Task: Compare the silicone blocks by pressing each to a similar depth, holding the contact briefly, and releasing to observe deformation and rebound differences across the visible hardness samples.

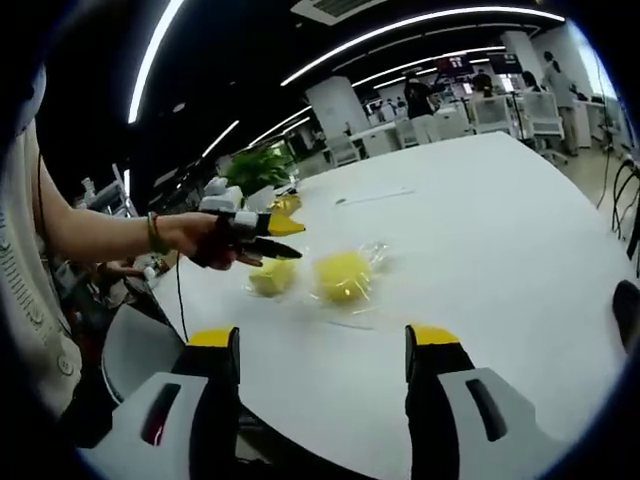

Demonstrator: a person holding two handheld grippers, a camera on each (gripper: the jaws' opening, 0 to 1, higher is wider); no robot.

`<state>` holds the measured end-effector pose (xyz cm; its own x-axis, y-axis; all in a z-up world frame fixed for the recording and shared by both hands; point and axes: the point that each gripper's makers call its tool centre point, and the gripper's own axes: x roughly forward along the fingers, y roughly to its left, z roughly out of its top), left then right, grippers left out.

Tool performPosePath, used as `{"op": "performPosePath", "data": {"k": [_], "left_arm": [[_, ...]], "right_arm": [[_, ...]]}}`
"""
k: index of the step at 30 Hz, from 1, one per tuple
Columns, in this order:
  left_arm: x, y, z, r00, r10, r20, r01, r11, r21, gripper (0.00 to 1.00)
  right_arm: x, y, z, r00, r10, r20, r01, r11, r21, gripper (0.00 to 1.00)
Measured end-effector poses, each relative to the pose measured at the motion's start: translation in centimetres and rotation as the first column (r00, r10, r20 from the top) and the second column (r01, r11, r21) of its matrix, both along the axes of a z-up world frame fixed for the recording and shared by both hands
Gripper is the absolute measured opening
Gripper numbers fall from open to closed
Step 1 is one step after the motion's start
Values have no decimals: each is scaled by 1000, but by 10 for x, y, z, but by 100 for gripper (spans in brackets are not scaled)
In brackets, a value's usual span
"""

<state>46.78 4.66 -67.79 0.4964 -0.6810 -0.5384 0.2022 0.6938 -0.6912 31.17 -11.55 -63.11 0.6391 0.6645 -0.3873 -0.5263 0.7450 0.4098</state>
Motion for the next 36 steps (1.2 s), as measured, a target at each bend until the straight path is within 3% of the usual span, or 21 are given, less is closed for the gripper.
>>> {"op": "performPosePath", "data": {"k": [3, 17, 24, 31, 34, 36], "left_arm": [[10, -2, -13, 1000, 6, -15, -5, 999, 47, 58], [32, -22, -39, 998, 29, -62, -25, 998, 66, 53], [39, -15, -53, 993, 73, -92, -64, 993, 94, 31], [46, -20, -54, 991, 74, -109, -67, 996, 66, 24], [44, -21, -60, 994, 39, -98, -29, 994, 105, 15], [42, -26, -59, 990, 48, -130, -40, 997, 63, 13]], "right_arm": [[5, -4, -1, 1000, -10, -6, 10, 1000, 4, 61], [8, -19, -13, 999, -35, -39, 36, 999, 13, 60], [7, -28, -18, 997, -46, -54, 47, 999, 16, 59], [5, -32, -23, 997, -47, -66, 48, 999, 11, 59], [5, -33, -25, 996, -48, -71, 48, 999, 6, 57], [4, -34, -26, 996, -46, -74, 46, 999, -2, 56]]}}
